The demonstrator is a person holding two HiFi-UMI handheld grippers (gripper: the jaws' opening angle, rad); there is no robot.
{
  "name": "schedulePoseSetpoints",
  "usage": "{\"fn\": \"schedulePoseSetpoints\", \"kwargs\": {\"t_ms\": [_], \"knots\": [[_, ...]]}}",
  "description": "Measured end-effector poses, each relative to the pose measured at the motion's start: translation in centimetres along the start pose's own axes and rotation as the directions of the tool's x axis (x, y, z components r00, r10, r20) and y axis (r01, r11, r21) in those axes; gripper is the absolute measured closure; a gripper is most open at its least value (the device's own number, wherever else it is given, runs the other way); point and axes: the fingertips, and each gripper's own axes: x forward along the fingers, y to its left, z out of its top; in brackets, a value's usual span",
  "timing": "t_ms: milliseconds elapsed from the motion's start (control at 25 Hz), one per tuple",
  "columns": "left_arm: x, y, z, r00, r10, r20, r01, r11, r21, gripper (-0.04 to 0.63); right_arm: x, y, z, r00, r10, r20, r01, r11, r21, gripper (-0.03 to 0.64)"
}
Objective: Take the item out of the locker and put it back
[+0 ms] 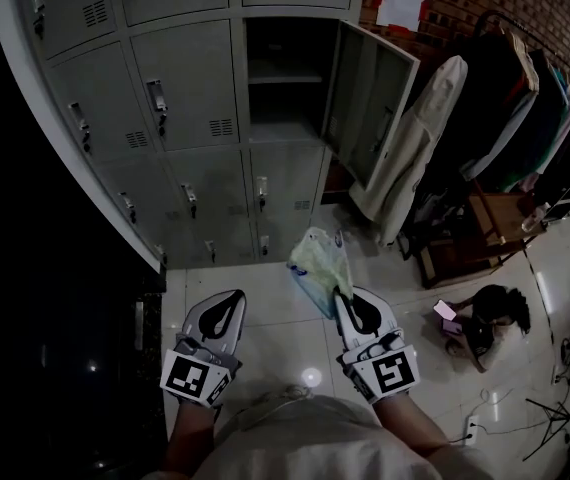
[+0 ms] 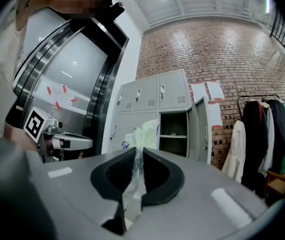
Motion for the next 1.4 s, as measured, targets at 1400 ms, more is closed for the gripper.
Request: {"fn": "schedulePoseSetpoints", "kwargs": {"t_ms": [1400], "knots": [[25.0, 27.1, -2.1, 0.990, -0.141, 0.026, 0.140, 0.990, 0.032, 0.595, 36.5, -18.8, 0.8, 0.971, -0.236, 0.028, 0.238, 0.967, -0.089, 0.603]]}}
